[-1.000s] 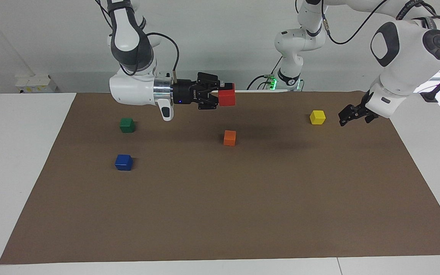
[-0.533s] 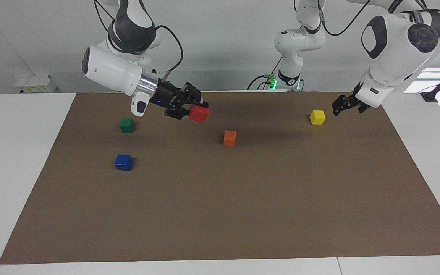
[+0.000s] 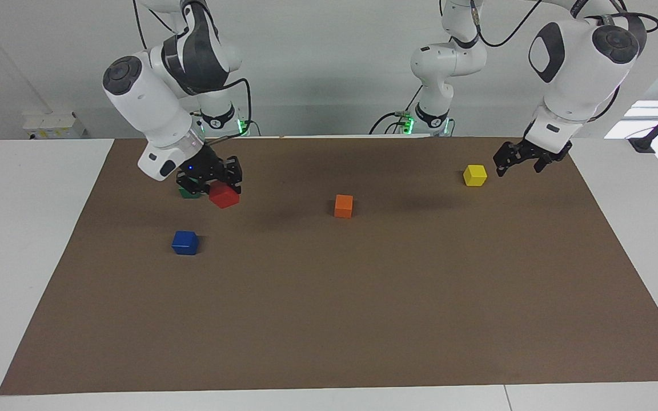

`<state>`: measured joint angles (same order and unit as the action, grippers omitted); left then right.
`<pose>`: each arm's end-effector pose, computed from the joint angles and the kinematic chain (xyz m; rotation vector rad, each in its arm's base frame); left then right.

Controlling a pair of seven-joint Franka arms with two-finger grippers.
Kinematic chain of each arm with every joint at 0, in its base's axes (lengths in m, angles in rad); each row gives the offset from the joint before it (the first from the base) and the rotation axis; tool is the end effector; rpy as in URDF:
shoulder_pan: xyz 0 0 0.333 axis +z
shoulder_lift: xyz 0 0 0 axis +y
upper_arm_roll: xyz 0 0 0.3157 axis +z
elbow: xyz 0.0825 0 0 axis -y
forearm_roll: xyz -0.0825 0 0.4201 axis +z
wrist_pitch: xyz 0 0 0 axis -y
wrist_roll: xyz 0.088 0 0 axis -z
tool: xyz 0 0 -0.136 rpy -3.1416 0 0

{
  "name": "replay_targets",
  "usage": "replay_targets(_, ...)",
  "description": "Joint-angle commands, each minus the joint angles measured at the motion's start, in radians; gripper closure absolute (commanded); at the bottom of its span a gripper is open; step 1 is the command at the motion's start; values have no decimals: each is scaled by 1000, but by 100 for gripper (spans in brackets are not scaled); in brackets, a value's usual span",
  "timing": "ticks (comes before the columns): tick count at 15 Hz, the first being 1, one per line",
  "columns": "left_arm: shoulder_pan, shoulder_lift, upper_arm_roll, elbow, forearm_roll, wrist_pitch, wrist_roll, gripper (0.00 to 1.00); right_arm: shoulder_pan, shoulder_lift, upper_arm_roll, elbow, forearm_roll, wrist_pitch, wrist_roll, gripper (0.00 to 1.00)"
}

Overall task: Transfer red block to right arm and stack on blue block
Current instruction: 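Move the red cube with the right gripper above the blue cube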

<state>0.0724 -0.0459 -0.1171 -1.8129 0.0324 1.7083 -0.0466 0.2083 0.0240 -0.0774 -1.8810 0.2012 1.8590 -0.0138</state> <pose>0.5756 -0.0226 0.5101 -3.1004 0.0050 0.0888 0.5884 0.0989 0.4489 -2.9512 -0.1224 0.0840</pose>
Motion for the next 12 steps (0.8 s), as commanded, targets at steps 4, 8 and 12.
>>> replay_targets(4,-23,113,4,192,-20,-73,7,0,-46,37,13,-66,-288,41,145,100)
replay_targets(8,-40,86,1,168,-19,-81,5,0,-99,108,14,-110,-371,193,209,100)
replay_targets(12,-40,86,2,167,-19,-79,5,0,-104,149,13,-133,-376,275,294,100)
